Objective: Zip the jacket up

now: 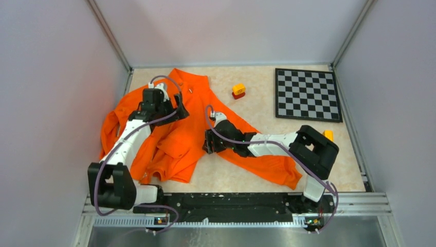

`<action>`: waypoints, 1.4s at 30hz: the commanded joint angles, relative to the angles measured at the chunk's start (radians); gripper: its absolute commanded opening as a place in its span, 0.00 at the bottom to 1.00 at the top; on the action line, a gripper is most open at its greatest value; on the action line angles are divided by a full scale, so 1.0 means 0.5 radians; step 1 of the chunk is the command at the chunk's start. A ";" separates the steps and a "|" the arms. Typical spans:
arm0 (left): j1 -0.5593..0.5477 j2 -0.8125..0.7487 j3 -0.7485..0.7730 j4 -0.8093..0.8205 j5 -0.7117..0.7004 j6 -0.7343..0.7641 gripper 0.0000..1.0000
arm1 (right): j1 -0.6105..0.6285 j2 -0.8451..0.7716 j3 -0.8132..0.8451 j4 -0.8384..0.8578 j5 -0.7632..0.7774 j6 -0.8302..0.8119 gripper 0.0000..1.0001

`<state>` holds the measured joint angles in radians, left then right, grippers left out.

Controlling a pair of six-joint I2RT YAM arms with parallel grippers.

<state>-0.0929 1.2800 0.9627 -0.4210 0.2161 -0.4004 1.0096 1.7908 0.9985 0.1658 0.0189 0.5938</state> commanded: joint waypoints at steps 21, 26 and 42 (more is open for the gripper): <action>0.008 1.123 0.648 -0.356 -0.330 0.294 0.70 | -0.355 -0.127 -0.465 0.094 0.176 0.196 0.33; 0.008 1.281 0.788 -0.332 -0.129 0.229 0.46 | -0.504 -0.178 -0.513 0.037 0.180 0.134 0.33; -0.097 1.348 1.319 -0.545 -0.140 0.313 0.56 | -0.591 -0.348 -0.189 -0.315 0.055 -0.327 0.45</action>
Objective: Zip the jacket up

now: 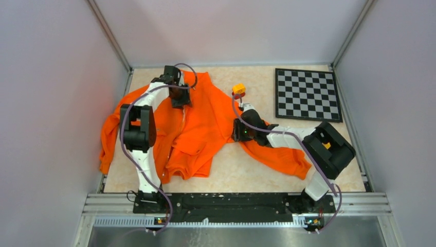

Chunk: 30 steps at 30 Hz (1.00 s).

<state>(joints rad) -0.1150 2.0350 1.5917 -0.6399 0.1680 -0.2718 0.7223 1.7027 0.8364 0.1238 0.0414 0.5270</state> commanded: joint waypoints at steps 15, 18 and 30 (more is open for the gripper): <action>-0.064 -1.289 -0.798 0.179 -0.498 0.185 0.99 | 0.673 -0.260 0.190 0.502 -0.257 -0.266 0.86; -0.064 -1.342 -0.828 0.229 -0.548 0.190 0.99 | 0.819 -0.127 0.218 0.708 -0.234 -0.335 0.87; -0.064 -1.444 -1.024 0.350 -0.588 0.237 0.99 | 1.074 0.321 0.609 0.535 0.075 -0.477 0.87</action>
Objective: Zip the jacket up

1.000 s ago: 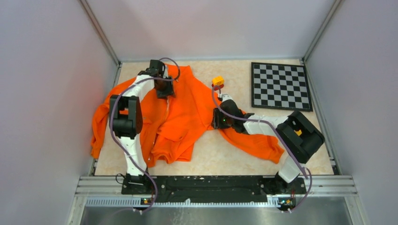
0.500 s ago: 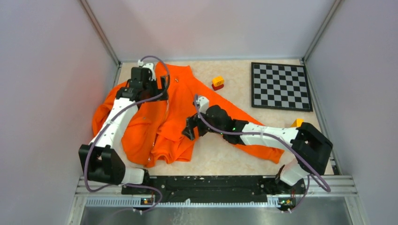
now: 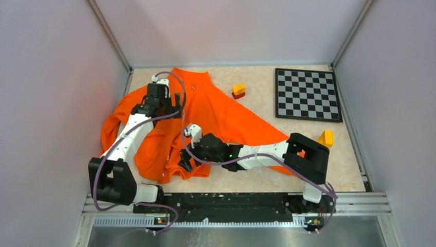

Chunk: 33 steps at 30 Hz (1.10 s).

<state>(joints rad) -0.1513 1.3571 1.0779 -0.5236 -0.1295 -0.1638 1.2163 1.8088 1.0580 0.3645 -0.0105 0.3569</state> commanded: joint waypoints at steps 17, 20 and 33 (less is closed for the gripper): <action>0.008 -0.050 -0.003 0.114 0.064 0.021 0.99 | 0.216 0.281 0.342 -0.229 0.618 -0.287 0.53; 0.008 -0.037 0.004 0.103 0.066 0.021 0.99 | 0.216 0.274 0.274 -0.151 0.573 -0.277 0.49; 0.010 0.037 -0.014 0.097 0.190 -0.012 0.99 | 0.196 0.141 -0.220 0.172 0.541 -0.211 0.03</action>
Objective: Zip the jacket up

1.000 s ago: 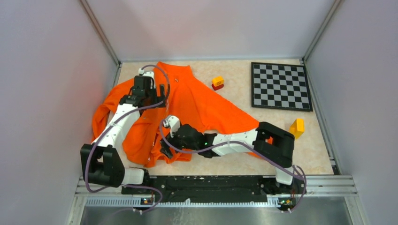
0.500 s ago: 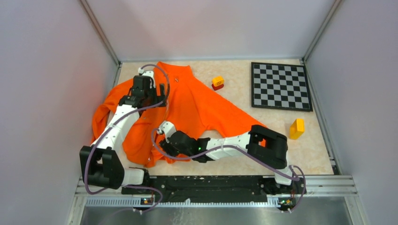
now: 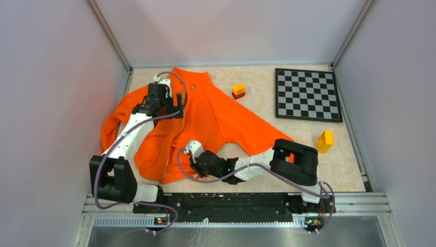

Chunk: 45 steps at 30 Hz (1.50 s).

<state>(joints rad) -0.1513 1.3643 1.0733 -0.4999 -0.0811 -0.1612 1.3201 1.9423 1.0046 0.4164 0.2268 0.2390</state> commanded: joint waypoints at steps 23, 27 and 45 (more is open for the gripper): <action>-0.467 -0.193 -0.461 -0.625 0.213 -0.789 0.41 | -0.262 -0.213 -0.518 0.702 -0.290 0.372 0.00; -0.532 -0.146 -0.506 -0.568 0.036 -0.905 0.51 | -0.276 -0.222 -0.517 0.701 -0.297 0.350 0.00; -0.602 -0.045 -0.530 0.021 0.193 -0.869 0.16 | -0.333 -0.340 -0.662 0.840 -0.256 0.448 0.00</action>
<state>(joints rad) -0.4355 1.3041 0.7238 -0.5751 0.0147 -0.6170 1.1763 1.8404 0.7113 0.7784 0.0601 0.4309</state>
